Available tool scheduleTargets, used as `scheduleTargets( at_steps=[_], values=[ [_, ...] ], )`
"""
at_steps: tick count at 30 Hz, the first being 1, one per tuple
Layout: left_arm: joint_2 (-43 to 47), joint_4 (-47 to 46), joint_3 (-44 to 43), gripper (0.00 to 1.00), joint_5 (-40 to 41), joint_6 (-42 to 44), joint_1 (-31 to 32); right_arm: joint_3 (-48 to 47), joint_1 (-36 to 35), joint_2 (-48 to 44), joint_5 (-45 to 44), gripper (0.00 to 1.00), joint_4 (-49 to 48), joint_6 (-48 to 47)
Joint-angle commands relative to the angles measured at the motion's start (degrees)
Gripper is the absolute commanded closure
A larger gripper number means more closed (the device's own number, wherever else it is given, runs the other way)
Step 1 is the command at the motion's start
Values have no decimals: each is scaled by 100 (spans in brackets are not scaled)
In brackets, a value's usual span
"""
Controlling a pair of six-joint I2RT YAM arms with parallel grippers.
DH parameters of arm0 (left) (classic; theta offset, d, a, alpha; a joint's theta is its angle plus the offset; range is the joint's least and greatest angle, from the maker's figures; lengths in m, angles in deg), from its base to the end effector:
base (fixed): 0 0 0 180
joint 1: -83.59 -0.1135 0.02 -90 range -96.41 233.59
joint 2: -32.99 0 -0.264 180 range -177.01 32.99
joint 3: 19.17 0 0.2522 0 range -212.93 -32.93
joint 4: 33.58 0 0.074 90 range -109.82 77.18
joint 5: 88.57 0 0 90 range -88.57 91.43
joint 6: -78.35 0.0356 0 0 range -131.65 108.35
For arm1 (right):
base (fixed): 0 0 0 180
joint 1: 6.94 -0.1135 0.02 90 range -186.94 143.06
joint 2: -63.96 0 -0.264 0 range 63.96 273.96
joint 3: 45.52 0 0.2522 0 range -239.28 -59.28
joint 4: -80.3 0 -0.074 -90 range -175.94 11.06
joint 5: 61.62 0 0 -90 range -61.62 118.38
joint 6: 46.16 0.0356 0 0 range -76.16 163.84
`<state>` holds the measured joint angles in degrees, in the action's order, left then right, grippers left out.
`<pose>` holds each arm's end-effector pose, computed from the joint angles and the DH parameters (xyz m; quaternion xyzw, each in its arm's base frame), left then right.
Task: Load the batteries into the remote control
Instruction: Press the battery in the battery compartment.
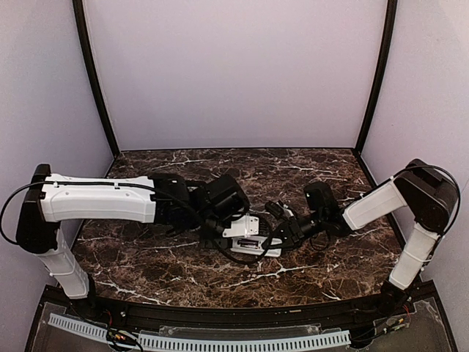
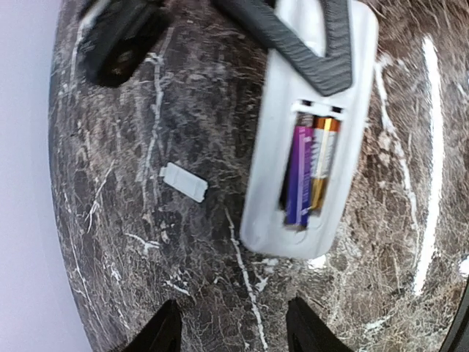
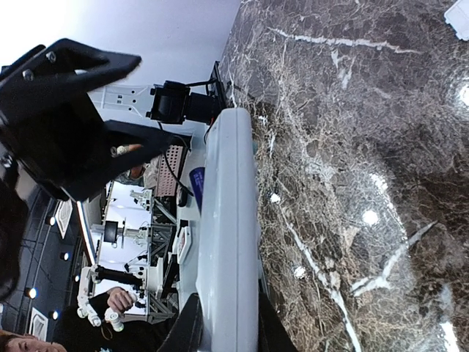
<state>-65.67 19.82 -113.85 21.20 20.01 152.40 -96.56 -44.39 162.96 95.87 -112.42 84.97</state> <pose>0.1447 -0.3400 0.2664 0.6960 0.6418 0.0680 0.3147 0.2196 0.2096 0.1364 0.2316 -0.7462 -0.6239 0.0164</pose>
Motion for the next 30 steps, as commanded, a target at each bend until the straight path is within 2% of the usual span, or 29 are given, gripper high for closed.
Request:
scheduleTargets(
  at_steps=[1,4,6,8,9,11,13,15,18,22,28,30],
  values=[
    [981,-1189,649,53,-280,-1135,-517,165,174,-175,89,100,-698,217],
    [1553,-2007,1115,56,-506,-2209,-731,226,261,-277,-19,100,-982,421],
    [1781,-2492,1394,57,-334,-2899,-772,229,288,-333,-124,100,-1049,494],
    [1858,-2739,1501,52,-217,-3409,-785,211,291,-342,-168,100,-1133,607],
    [1830,-2774,1479,43,-258,-3503,-785,208,291,-334,-194,100,-1173,667],
    [1715,-2638,1358,34,-465,-3722,-788,225,291,-308,-247,100,-1273,803],
    [1575,-2536,1287,30,-922,-3858,-790,253,280,-260,-316,100,-1383,962],
    [1412,-2415,1227,29,-1221,-4056,-791,315,253,-206,-393,100,-1496,1097],
    [1151,-2248,1124,36,-1398,-4490,-791,422,186,-87,-470,100,-1833,1347],
    [727,-1937,738,57,-1622,-4832,-790,446,76,12,-542,100,-1895,1441],
    [342,-1710,439,72,-1862,-5178,-790,403,56,-17,-635,100,-1636,1359],
    [299,-1645,391,74,-1877,-5291,-791,369,55,-10,-659,100,-1517,1273]
  ],
)
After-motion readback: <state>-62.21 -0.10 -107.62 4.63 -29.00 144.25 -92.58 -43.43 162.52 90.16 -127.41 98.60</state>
